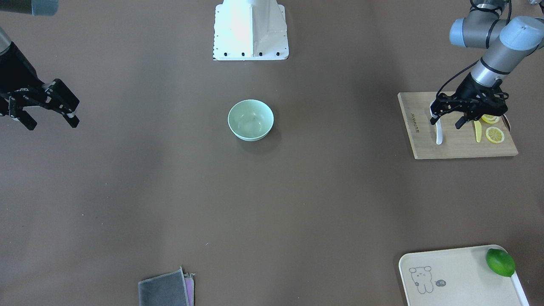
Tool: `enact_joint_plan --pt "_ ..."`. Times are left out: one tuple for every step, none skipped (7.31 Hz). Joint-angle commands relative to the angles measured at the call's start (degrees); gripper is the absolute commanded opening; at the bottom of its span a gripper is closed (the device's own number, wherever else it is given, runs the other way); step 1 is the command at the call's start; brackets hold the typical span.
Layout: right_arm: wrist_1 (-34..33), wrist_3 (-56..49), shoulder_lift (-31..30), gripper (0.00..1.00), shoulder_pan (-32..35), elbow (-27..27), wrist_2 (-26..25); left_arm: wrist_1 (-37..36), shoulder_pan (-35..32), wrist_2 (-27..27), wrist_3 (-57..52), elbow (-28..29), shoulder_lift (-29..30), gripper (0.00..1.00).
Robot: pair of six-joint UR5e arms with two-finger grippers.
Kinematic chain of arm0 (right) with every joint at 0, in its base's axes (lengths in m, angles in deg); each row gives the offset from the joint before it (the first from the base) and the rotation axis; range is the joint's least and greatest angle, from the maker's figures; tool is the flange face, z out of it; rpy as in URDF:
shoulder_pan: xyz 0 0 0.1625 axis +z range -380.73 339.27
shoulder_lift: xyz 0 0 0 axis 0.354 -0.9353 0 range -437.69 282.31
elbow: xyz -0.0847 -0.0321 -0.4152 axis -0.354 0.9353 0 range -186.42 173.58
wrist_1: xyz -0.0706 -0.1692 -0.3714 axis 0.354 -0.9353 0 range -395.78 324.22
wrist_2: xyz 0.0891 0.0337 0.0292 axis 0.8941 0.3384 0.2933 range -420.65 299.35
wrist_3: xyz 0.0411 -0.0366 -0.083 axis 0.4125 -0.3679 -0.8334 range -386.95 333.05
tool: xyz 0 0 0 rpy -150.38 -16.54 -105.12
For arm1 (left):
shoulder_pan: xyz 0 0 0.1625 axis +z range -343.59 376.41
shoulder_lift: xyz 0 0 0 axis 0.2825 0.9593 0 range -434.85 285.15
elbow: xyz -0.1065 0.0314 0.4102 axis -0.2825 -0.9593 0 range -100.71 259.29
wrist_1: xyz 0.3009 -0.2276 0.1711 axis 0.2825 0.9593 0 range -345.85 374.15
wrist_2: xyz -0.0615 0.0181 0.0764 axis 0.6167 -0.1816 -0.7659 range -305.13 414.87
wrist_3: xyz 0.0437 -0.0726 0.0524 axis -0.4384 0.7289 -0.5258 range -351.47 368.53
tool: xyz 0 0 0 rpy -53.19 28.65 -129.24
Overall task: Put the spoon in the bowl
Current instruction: 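Lower the left gripper onto the white spoon on the cutting board and grasp it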
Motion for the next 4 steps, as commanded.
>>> enact_joint_plan --pt "0.0 0.0 -0.1 1.00 0.1 0.0 0.0 0.4 2.5 -1.4 0.0 0.2 -0.3 0.63" --pt "0.0 -0.1 0.0 1.00 0.1 0.1 0.0 0.4 2.5 -1.4 -0.1 0.4 0.0 0.55" --pt "0.0 -0.1 0.0 1.00 0.1 0.1 0.0 0.4 2.5 -1.4 -0.1 0.5 0.1 0.45" --pt "0.0 0.0 0.0 1.00 0.1 0.1 0.0 0.4 2.5 -1.4 -0.1 0.6 0.1 0.33"
